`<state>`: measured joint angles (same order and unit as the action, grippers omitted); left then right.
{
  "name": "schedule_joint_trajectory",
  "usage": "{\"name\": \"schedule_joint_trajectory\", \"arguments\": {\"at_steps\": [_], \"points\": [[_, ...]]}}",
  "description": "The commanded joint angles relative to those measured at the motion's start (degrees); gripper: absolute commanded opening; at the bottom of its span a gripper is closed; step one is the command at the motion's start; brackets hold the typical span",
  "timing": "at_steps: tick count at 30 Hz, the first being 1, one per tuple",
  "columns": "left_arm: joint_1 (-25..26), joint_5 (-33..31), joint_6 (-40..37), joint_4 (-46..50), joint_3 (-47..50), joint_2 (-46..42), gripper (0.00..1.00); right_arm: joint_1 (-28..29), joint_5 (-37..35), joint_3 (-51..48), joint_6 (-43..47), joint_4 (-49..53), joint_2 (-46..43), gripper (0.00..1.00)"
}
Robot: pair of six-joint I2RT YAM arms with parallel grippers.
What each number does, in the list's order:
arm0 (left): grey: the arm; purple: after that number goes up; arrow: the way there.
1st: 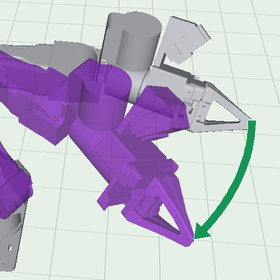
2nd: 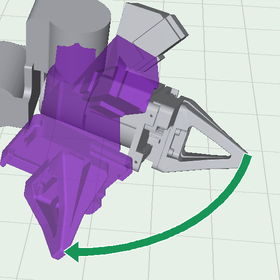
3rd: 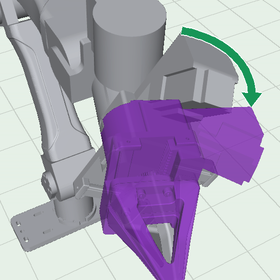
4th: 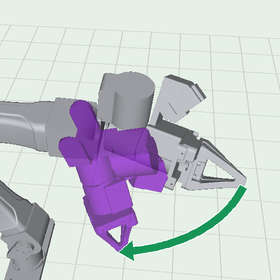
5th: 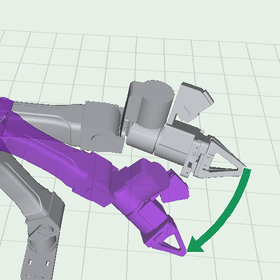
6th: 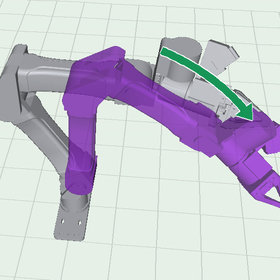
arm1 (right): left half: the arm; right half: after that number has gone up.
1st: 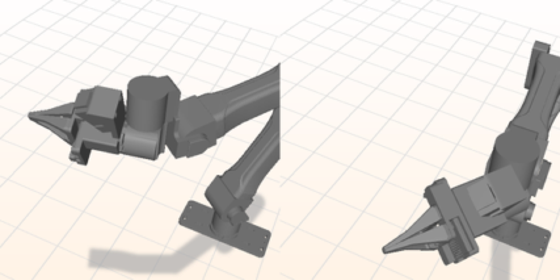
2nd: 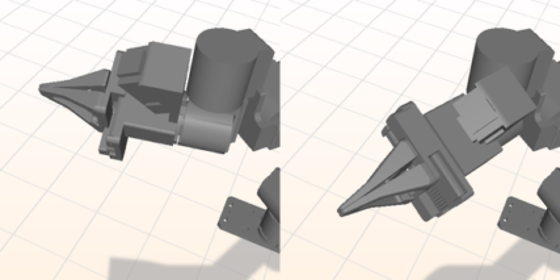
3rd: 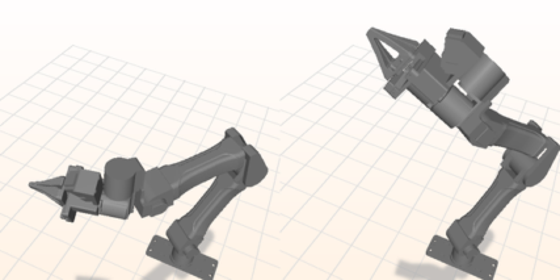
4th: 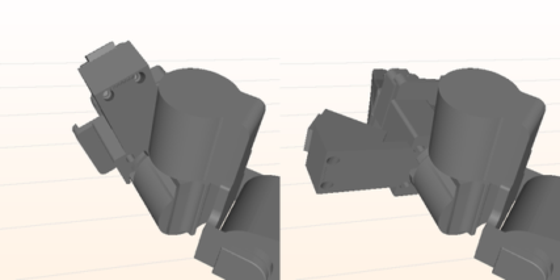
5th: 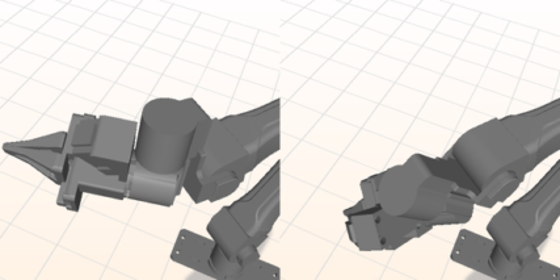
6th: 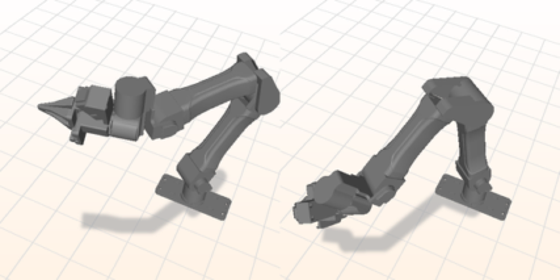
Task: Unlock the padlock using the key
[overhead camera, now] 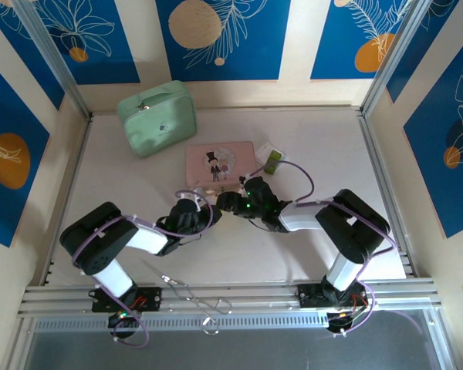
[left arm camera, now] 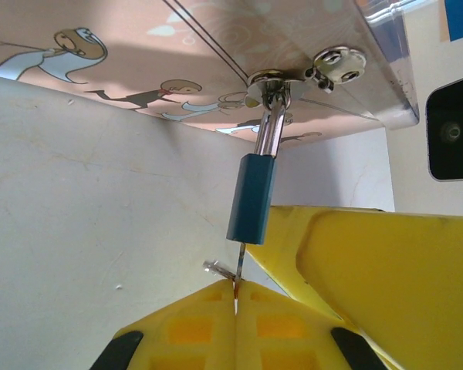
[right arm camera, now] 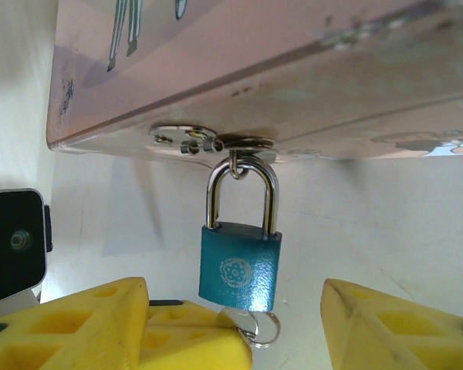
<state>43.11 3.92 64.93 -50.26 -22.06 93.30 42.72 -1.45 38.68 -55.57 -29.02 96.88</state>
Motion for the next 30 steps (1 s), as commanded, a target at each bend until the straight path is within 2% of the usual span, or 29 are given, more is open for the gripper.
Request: {"name": "schedule_joint_trajectory", "arguments": {"at_steps": [1,5,11,16,23,30], "points": [[-0.3,1.1,0.7,-5.5,-0.3,0.7,0.0,0.4,1.4,1.1,0.9,-0.2,1.3,0.59],[-0.4,1.3,0.8,-5.9,-0.3,1.3,0.0,0.3,0.5,2.6,0.6,2.5,1.5,0.55],[-0.5,1.3,1.2,-6.9,-0.1,2.0,0.0,1.2,-4.1,7.8,-0.2,13.6,1.0,0.54],[-0.6,1.3,1.1,-7.0,-0.1,2.1,0.0,2.1,-7.0,11.3,-0.4,20.2,1.3,0.48],[-0.6,1.3,1.0,-7.1,0.0,2.4,0.0,2.5,-8.1,13.3,-0.5,24.6,2.3,0.38],[-0.6,1.1,1.2,-7.6,0.4,2.4,0.0,2.0,-7.5,15.7,0.7,26.6,4.2,0.37]]}}
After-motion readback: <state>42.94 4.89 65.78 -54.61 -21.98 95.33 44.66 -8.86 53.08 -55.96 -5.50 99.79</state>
